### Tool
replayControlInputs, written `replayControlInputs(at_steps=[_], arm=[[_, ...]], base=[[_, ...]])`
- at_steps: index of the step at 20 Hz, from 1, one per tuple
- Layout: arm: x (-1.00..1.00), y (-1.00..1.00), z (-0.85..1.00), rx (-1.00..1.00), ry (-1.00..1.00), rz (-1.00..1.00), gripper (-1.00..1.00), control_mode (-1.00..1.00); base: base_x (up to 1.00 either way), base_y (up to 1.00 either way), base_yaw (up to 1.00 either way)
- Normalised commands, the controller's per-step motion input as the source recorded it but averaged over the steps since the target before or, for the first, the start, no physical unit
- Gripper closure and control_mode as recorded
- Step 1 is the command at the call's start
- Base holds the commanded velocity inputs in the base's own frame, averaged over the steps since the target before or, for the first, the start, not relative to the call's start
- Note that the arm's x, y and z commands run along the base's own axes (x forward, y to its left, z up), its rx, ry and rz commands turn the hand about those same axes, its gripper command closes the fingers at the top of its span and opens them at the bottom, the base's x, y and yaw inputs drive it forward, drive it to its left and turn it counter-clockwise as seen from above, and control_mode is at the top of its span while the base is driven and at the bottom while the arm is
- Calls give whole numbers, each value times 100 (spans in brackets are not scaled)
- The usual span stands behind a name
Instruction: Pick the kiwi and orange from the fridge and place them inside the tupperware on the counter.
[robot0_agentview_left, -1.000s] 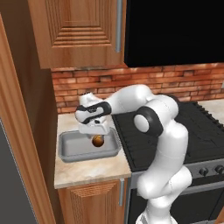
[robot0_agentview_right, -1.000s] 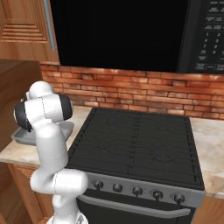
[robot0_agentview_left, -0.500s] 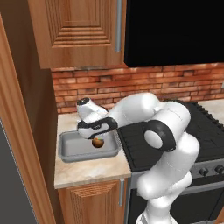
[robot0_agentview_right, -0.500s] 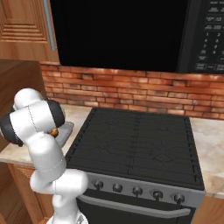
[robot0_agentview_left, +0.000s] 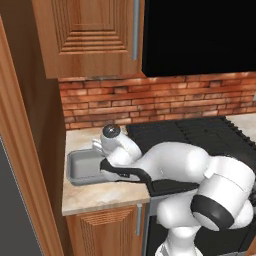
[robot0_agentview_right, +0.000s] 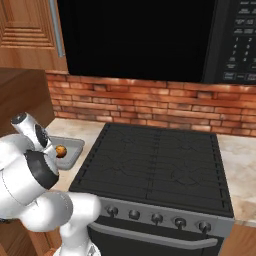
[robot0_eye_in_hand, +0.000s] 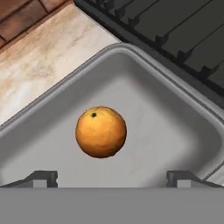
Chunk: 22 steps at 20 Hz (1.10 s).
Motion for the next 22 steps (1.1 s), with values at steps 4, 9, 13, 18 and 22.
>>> replayControlInputs(at_steps=[4,9,13,18,22], arm=[[-31,-35,78,31,-6,27,-100,-100],[-38,-33,73,33,0,31,-100,-100],[-50,-33,62,24,0,28,-100,-100],[-65,-28,57,12,0,12,-100,-100],[-60,-28,60,14,3,0,-100,-100]], base=[[0,0,0],[0,0,0],[0,0,0],[0,0,0],[0,0,0]])
